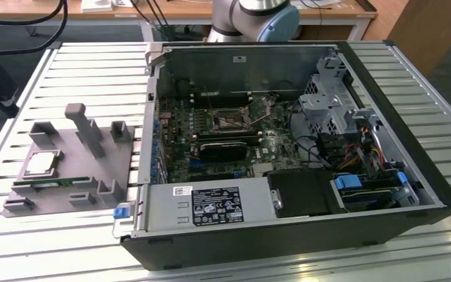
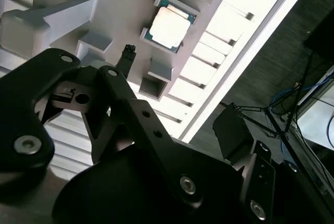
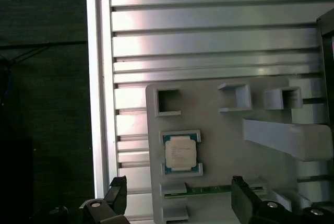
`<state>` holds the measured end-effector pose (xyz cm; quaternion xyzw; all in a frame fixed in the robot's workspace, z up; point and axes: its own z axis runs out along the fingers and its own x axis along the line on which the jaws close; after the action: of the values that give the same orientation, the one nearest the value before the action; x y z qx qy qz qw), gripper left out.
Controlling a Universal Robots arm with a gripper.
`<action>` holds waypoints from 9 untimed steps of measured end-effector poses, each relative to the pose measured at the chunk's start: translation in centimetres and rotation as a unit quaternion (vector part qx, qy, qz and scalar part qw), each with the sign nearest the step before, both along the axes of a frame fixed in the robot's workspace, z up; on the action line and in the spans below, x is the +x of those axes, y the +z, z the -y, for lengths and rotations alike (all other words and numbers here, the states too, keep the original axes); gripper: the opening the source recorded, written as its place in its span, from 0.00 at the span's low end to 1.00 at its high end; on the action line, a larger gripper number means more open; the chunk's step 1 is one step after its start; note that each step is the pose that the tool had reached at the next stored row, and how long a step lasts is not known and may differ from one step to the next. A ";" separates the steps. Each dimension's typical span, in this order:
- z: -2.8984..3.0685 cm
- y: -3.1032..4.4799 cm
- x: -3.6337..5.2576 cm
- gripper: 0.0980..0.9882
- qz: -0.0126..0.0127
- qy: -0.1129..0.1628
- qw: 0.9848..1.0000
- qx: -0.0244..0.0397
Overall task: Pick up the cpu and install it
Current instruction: 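Pick up the cpu and move it towards the insertion slot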
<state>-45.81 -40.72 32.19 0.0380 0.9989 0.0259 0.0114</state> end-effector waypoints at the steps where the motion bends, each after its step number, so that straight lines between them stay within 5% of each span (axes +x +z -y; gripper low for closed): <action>1: 0.01 -0.20 0.00 0.88 0.000 0.000 1.000 0.000; 9: 0.06 -2.10 0.00 0.88 -0.003 0.000 1.000 0.001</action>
<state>-45.82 -40.78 30.08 0.0380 0.9989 0.0270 0.0088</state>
